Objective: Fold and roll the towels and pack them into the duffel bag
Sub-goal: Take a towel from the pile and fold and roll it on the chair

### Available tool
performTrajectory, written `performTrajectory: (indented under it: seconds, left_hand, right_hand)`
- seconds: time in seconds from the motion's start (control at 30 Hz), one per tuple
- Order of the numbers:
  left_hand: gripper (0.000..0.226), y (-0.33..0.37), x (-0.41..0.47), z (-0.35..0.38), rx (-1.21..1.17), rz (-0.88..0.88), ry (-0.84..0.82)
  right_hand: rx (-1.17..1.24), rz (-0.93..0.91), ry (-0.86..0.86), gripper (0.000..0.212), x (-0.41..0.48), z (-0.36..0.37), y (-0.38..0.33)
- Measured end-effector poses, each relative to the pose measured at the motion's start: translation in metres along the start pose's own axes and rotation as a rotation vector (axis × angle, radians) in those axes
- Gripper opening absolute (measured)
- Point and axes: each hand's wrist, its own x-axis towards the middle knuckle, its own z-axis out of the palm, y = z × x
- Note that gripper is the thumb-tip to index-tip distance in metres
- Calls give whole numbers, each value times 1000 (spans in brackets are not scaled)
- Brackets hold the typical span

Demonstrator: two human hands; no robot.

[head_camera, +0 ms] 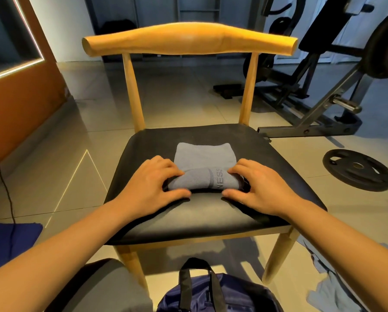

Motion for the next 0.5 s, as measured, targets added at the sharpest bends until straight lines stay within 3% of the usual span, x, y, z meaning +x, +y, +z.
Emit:
performTrajectory:
  seconds: [0.07,0.23,0.37,0.43,0.5]
  left_hand:
    - [50,-8,-4,1,-12,-14,-40]
    - [30,-10,20,-2,-227,-233,-190]
    - [63,-12,42,1,-218,-320,-325]
    - [65,-13,52,2,-286,-379,-297]
    - [40,-13,57,6,-338,-439,-146]
  right_hand:
    - [6,4,-34,46,1,-1,2]
    - [242,149,-220,32,15,-16,-1]
    - [367,268,-322,45,23,-21,3]
    - [365,319,-314,46,27,-19,4]
    - [274,314,-244,38,29,-15,4]
